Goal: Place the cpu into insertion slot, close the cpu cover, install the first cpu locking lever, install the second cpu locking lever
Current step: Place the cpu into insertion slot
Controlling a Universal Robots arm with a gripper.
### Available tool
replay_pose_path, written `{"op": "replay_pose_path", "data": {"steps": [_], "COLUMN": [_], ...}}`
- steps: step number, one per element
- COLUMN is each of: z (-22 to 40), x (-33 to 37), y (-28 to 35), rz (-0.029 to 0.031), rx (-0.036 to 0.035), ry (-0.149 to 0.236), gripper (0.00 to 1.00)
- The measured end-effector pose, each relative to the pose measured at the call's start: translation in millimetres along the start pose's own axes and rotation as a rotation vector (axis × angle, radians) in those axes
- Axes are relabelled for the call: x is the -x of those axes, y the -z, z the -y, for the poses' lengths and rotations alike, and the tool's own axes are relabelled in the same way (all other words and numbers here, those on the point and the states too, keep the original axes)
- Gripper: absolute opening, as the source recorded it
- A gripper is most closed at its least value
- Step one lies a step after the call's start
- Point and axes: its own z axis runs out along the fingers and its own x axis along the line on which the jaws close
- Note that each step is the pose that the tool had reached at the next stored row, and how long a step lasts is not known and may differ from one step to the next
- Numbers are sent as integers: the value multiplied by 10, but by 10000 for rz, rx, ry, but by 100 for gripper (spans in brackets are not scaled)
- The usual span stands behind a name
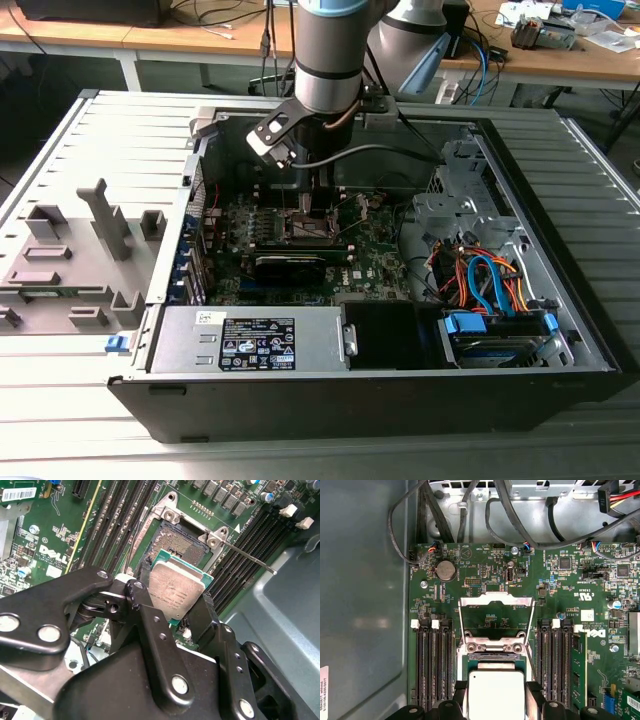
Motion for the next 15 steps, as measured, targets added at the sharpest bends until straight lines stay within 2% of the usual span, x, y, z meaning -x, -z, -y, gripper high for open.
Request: {"op": "replay_pose_path", "data": {"steps": [7,12,15], "z": [-1,0,0], "x": [-29,-32,-32], "y": [-6,-15,-33], "rz": [-2,3,4], "rx": [1,-5,-6], "ry": [3,337,342], "gripper": [55,55,55]}}
